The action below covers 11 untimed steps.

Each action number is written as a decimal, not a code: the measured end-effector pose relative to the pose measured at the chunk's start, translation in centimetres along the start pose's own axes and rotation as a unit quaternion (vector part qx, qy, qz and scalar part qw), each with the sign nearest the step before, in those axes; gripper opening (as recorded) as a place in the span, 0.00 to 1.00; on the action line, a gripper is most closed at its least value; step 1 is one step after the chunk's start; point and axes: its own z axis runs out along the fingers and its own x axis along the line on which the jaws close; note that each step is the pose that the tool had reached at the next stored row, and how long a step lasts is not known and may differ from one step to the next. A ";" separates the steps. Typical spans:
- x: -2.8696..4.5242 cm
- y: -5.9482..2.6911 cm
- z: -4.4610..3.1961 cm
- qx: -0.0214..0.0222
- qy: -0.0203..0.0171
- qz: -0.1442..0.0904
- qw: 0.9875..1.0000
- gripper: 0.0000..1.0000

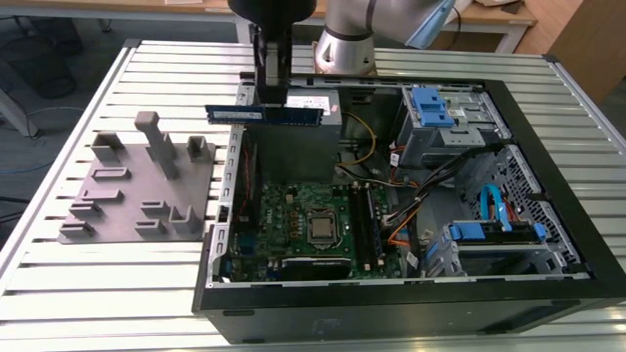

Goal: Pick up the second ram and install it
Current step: 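Pick up the second ram and move it above second insertion slot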

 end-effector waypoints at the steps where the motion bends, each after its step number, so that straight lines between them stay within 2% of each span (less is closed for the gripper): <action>1: 0.01 -0.30 -0.01 0.000 0.000 0.000 1.000 0.14; 11: 0.06 -3.17 -0.13 -0.004 0.000 0.000 1.000 0.14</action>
